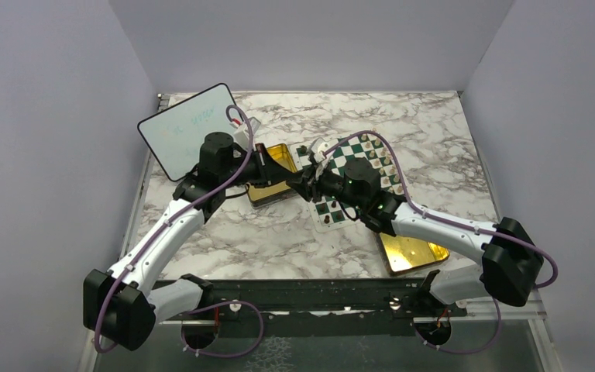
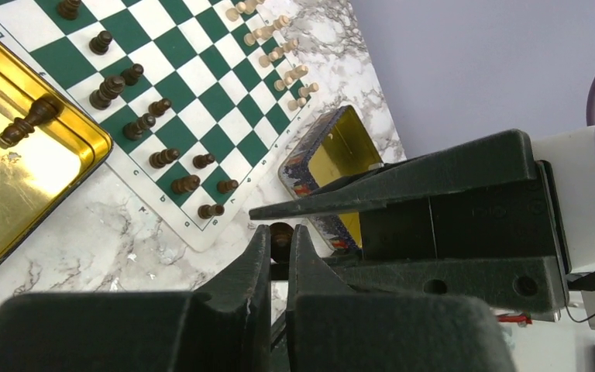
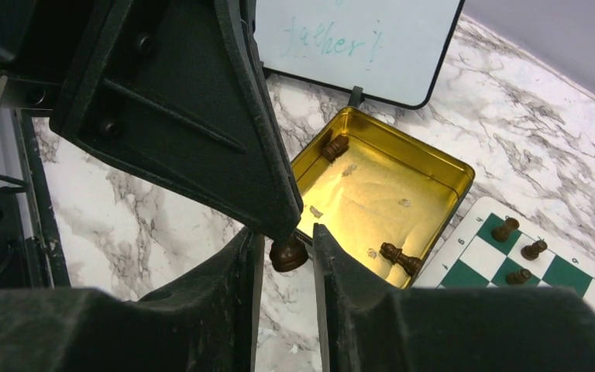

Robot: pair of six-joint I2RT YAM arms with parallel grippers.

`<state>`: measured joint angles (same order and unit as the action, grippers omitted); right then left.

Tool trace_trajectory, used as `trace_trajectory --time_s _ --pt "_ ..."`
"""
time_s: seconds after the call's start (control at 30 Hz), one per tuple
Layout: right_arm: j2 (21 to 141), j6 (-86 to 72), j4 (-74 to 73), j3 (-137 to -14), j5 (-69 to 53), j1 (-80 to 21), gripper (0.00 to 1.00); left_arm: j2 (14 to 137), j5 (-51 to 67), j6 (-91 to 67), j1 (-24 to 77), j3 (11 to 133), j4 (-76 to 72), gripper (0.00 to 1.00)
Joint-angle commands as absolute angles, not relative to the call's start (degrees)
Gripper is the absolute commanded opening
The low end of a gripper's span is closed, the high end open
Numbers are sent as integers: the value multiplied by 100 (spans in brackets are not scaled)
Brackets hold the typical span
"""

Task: Set up the chess pieces on the board
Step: Place the chess piece on the chessboard.

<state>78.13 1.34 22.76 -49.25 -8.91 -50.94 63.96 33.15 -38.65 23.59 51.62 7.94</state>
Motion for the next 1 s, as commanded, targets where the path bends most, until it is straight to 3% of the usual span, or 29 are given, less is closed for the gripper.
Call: trace_trajectory --time_s 0.0,0.17,0.3,0.47,0.77,0.97 --pt "7551 -267 2155 -4753 -658 -5133 41 6434 2909 -3594 2547 5187 905 0" --pt "7065 -356 1585 -4451 -466 -5133 65 6520 2330 -3251 2707 5432 1189 0" --pt "6694 -724 884 -4316 250 -5124 71 6584 1758 -2961 2874 5611 1338 0" --pt "6406 -1199 156 -4259 785 -4845 73 6860 980 -2573 3251 5832 1445 0" --pt "6240 -1929 -537 -4186 27 -2584 74 7750 -700 -2100 4226 6232 1336 0" --pt "6431 -2233 -924 -4338 -145 -1654 74 8384 -1252 -2043 4782 6429 900 0"
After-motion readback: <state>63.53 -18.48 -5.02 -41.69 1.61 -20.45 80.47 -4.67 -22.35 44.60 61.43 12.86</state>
